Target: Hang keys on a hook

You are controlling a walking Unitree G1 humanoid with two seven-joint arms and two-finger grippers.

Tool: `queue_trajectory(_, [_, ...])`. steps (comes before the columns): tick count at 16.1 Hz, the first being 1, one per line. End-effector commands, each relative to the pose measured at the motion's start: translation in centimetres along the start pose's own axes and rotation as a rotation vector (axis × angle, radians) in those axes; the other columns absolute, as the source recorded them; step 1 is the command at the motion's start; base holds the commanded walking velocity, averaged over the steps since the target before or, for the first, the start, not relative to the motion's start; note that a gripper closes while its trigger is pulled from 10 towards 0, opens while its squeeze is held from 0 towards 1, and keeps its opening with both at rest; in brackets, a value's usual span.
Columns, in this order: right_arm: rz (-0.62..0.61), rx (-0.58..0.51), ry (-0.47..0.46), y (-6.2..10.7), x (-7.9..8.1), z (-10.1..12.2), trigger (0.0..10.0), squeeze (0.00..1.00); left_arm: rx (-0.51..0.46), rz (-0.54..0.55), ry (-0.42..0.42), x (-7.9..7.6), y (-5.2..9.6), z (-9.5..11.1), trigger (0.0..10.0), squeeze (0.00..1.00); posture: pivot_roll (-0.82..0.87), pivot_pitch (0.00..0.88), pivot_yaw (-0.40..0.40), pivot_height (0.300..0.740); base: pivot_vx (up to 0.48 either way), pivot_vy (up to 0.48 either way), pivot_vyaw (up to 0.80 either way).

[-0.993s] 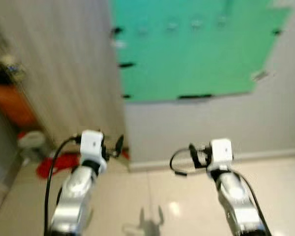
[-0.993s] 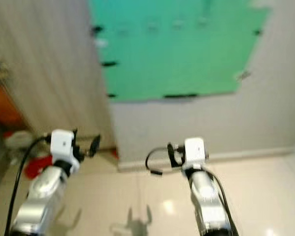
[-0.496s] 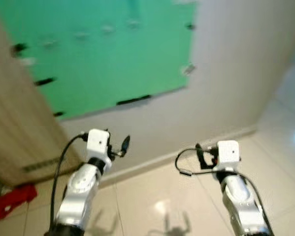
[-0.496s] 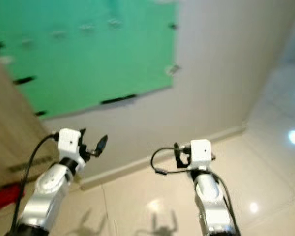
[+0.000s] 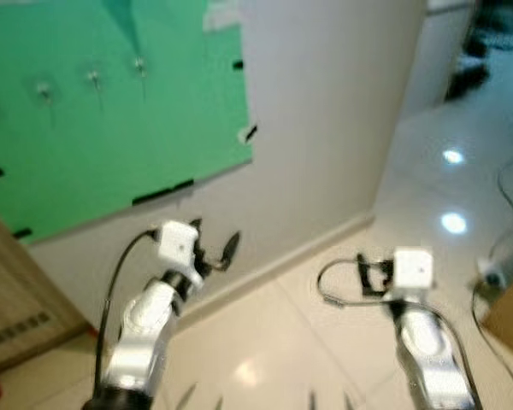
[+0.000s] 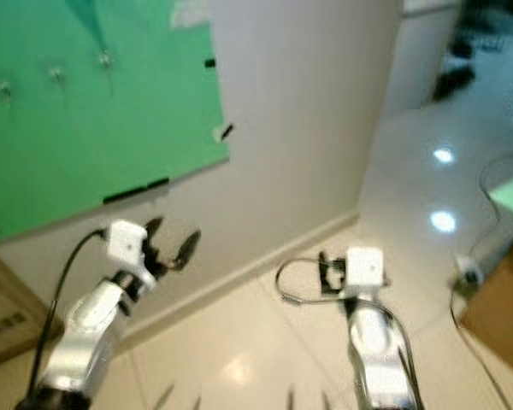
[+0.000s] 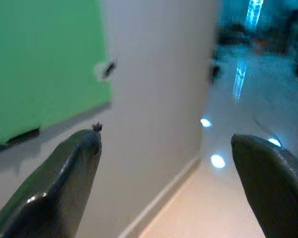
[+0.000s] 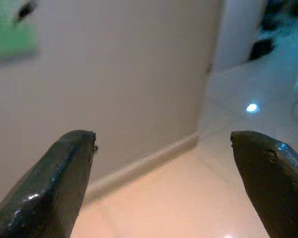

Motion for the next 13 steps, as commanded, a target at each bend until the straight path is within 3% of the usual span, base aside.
queue_trajectory(1, [-0.116,-0.063,-0.034,0.0,-2.0,1.3,10.0,0.00,0.027,0.074,0.096,0.9,0.0,-0.6,10.0,0.00,-0.19,0.000,0.102,0.740,0.480,0.000,-0.63])
queue_trajectory(3, [-0.127,-0.037,-0.051,0.2,-2.7,1.0,10.0,0.00,0.066,0.174,0.191,1.9,0.3,-1.6,10.0,0.00,-0.20,0.000,0.100,0.740,0.471,0.000,-0.61])
queue_trajectory(5, [-0.066,-0.038,-0.006,0.6,-1.7,0.9,10.0,0.00,0.070,0.170,0.180,1.9,0.3,-1.7,10.0,0.00,-0.21,0.000,0.094,0.740,0.461,0.000,-0.61])
queue_trajectory(9, [-0.047,-0.036,0.005,0.5,-1.6,1.1,10.0,0.00,0.049,0.065,0.098,0.5,-0.2,-1.3,10.0,0.00,-0.21,0.000,0.085,0.740,0.478,0.000,-0.61])
queue_trajectory(10, [-0.043,-0.033,0.010,0.5,-1.6,1.1,10.0,0.00,0.077,0.035,0.031,0.0,-0.3,-1.6,10.0,0.00,-0.21,0.000,0.084,0.740,0.330,0.000,-0.61])
queue_trajectory(13, [-0.036,-0.015,0.014,0.6,-1.5,0.8,10.0,0.00,0.115,0.048,0.021,0.4,-0.4,-2.1,10.0,0.00,-0.22,0.000,0.085,0.740,0.000,0.000,-0.61])
Point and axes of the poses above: a point about 5 cm out from each wrist's last joint towards the gripper, its own y axis pointing back from the gripper into the wrist, its own z axis along the axis of the wrist's last joint, x = y × z, the point moved 1 cm from there along -y, pointing out of the wrist towards the gripper, and after that the axes turned 5 degrees about -y, right-handed, at the moved point
